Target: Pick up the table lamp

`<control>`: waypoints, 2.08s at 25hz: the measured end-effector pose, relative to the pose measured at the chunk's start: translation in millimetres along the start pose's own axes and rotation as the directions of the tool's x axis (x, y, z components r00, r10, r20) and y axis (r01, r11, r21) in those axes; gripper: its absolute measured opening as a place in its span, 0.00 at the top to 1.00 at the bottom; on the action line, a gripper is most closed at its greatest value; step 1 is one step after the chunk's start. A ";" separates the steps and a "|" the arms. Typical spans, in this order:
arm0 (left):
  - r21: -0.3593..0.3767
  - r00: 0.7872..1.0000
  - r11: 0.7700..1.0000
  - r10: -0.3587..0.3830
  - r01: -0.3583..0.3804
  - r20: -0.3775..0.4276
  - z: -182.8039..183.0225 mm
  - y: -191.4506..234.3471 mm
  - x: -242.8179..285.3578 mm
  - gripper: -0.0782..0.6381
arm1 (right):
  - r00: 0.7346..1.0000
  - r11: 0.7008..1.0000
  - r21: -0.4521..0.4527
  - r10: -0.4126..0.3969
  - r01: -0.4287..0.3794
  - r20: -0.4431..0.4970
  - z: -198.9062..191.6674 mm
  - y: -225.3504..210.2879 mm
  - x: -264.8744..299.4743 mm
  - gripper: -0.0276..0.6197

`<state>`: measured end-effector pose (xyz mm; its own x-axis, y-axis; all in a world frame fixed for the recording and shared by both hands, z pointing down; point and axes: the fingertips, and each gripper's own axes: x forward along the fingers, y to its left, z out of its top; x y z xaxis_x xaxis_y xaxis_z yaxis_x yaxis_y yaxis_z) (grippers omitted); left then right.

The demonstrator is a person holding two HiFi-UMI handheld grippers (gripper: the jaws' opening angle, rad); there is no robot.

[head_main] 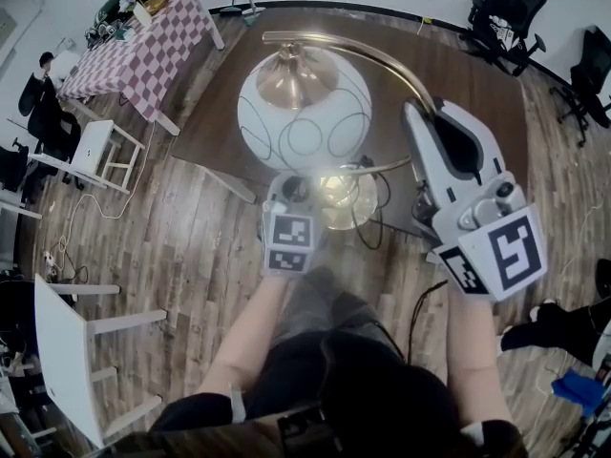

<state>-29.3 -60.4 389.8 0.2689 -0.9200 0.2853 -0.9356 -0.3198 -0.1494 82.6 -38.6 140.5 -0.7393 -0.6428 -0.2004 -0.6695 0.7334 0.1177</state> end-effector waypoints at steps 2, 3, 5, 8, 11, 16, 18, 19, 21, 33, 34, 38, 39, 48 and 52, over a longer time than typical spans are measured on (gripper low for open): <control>0.000 1.000 1.000 0.000 0.000 -0.002 0.7 -0.5 -2.4 0.87 | 1.000 1.000 -0.005 0.002 -0.002 -0.001 2.1 2.1 -0.6 0.92; -0.001 1.000 1.000 0.000 0.000 -0.002 1.4 -0.7 -3.9 0.87 | 1.000 1.000 -0.004 0.004 -0.004 -0.001 3.4 3.1 -1.0 0.92; -0.003 1.000 1.000 -0.003 0.003 -0.002 3.4 -1.6 -6.8 0.87 | 1.000 1.000 -0.007 0.008 -0.008 0.001 6.8 4.7 -2.4 0.92; -0.004 1.000 1.000 -0.011 0.011 -0.001 7.2 -3.8 -11.4 0.87 | 1.000 1.000 -0.013 0.013 -0.013 0.009 12.5 6.2 -5.2 0.92; -0.003 1.000 1.000 -0.009 0.009 0.004 13.4 -3.1 -14.7 0.87 | 1.000 1.000 -0.013 0.016 -0.015 0.021 19.5 6.1 -5.2 0.92; -0.004 1.000 1.000 -0.007 0.007 0.012 24.2 -3.0 -15.8 0.87 | 0.999 0.999 -0.023 0.025 -0.024 0.034 31.5 6.3 -4.4 0.92; -0.004 1.000 1.000 -0.006 0.006 0.009 24.8 -3.7 -16.2 0.87 | 0.999 0.999 -0.020 0.028 -0.027 0.038 33.0 7.0 -4.7 0.92; -0.004 1.000 1.000 -0.006 0.006 0.008 24.1 -4.6 -16.5 0.87 | 0.999 0.999 -0.016 0.029 -0.028 0.041 32.9 7.3 -5.4 0.92; -0.002 1.000 1.000 -0.005 0.005 0.008 20.0 -8.2 -16.7 0.87 | 0.999 1.000 -0.010 0.029 -0.029 0.046 29.4 8.1 -9.8 0.92; -0.003 1.000 1.000 -0.001 0.001 -0.007 7.4 -12.1 -12.9 0.87 | 0.999 1.000 0.021 0.018 -0.019 0.044 16.2 6.1 -14.8 0.93; -0.003 1.000 1.000 -0.001 0.001 -0.010 7.2 -11.7 -12.3 0.87 | 0.999 1.000 0.023 0.018 -0.019 0.042 15.9 5.7 -13.9 0.93; -0.007 1.000 1.000 -0.002 0.002 -0.020 8.5 -12.2 -11.0 0.87 | 0.999 0.999 0.025 0.019 -0.020 0.033 16.6 3.4 -12.2 0.93; -0.008 1.000 1.000 -0.002 0.002 -0.022 8.9 -12.2 -10.5 0.87 | 0.999 1.000 0.024 0.020 -0.021 0.031 16.8 2.8 -11.7 0.93; -0.003 1.000 1.000 -0.001 0.001 -0.028 7.9 -12.1 -9.4 0.87 | 0.999 1.000 0.024 0.018 -0.019 0.026 15.4 1.6 -11.7 0.93; -0.004 0.999 1.000 0.000 0.000 -0.033 6.0 -13.1 -7.5 0.87 | 1.000 1.000 0.023 0.018 -0.019 0.023 12.7 0.8 -12.0 0.93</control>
<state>-17.6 -50.6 383.9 0.2613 -0.9120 0.3161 -0.9365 -0.3189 -0.1459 91.8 -27.4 130.7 -0.7496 -0.6242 -0.2202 -0.6538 0.7501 0.0994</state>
